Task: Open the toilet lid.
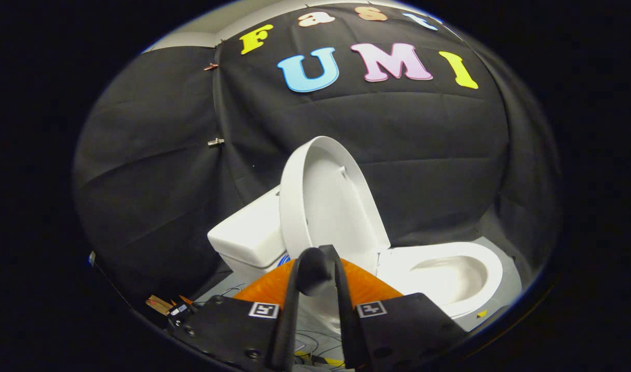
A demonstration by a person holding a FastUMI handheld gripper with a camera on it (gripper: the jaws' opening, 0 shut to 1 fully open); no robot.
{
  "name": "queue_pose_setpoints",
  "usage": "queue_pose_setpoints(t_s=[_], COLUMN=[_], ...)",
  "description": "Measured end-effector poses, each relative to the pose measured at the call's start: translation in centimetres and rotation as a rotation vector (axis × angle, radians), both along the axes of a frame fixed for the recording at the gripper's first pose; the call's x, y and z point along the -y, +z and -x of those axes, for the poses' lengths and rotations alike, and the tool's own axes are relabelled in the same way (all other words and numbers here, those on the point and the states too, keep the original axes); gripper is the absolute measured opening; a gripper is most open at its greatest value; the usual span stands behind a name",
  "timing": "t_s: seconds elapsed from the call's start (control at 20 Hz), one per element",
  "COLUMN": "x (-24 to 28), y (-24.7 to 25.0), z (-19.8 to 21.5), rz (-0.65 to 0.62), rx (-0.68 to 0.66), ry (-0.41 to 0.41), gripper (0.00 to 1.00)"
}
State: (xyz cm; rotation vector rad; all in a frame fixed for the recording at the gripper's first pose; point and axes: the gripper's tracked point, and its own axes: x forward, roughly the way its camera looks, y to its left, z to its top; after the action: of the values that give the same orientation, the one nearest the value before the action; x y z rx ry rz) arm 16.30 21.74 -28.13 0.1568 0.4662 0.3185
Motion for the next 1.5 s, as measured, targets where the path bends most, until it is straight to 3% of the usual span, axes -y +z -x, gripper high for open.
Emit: queue_pose_setpoints(t_s=[0.2,0.25,0.3,0.4,0.65,0.9,1.15,1.5], x=[1.0,1.3,1.6,2.3,5.1,10.7,14.8,16.7], y=[0.1,0.5,1.2,3.7,11.1,20.3,25.0,29.6], z=[1.0,1.3,1.7,2.6,5.1,7.9,10.9,14.6], rz=[0.001,0.008,0.009,0.0,-0.007,0.066,0.195,0.203], rx=[-0.024,-0.022,-0.013,0.029,0.173,0.359,0.452,0.524], ry=[0.003,0.01,0.016,0.021,0.008,-0.087,-0.169,-0.182], gripper=[0.75,0.76,0.86,0.95,0.97,0.98,0.99,0.98])
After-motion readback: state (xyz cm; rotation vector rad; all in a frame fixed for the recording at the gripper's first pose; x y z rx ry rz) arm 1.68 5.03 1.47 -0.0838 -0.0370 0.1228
